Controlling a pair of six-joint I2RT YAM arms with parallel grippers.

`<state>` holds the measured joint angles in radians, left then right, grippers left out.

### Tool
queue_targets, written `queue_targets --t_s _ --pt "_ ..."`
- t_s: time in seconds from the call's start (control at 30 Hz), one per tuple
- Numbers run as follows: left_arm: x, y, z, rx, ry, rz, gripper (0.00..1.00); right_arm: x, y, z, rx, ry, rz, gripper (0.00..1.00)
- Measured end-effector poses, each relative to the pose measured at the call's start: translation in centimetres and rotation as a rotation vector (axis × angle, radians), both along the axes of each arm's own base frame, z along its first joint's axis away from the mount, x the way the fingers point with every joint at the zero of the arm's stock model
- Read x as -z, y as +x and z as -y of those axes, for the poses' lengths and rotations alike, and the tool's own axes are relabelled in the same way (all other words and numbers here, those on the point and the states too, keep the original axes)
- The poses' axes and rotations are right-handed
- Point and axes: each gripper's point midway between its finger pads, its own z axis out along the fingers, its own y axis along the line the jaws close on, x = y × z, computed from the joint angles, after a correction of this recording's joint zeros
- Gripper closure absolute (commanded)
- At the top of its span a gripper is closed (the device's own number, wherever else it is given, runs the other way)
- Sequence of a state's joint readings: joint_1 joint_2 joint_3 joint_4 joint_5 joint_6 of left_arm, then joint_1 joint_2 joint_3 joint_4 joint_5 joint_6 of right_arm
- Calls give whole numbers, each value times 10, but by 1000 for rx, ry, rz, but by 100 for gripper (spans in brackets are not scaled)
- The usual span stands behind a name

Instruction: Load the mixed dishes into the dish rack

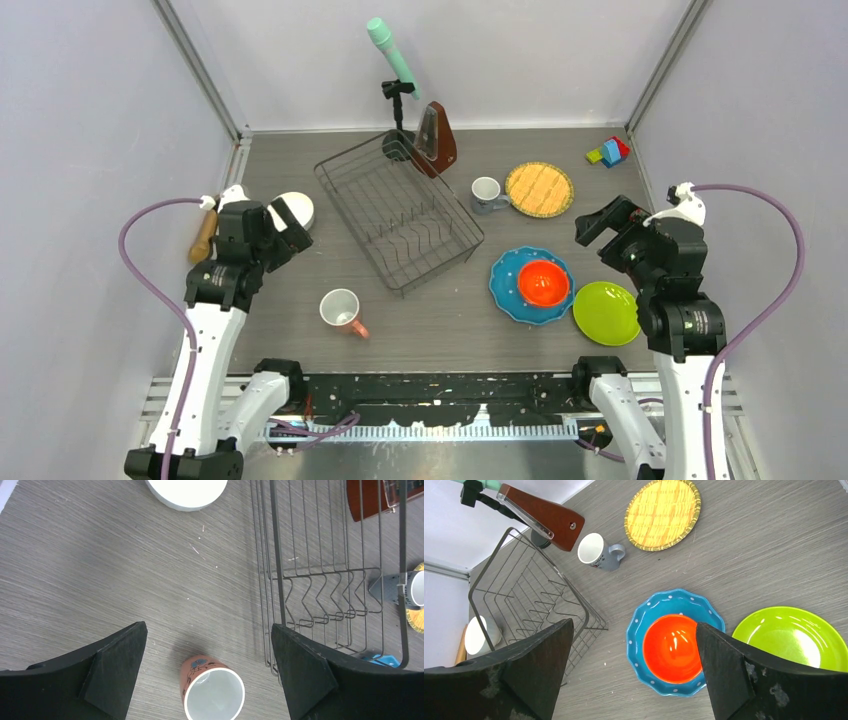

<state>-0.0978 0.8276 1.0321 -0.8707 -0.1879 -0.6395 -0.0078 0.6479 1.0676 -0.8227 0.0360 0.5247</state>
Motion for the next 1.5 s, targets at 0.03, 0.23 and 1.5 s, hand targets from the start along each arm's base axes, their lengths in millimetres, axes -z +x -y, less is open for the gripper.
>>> queue_targets --t_s 0.03,0.23,1.5 --pt "2 1 0 -4 1 -9 1 1 1 0 0 0 -1 1" --pt "7 5 -3 -29 7 -28 1 9 9 -2 -7 9 -8 1" --pt "152 124 -69 -672 -449 -286 33 38 44 -46 -183 187 -85 4"
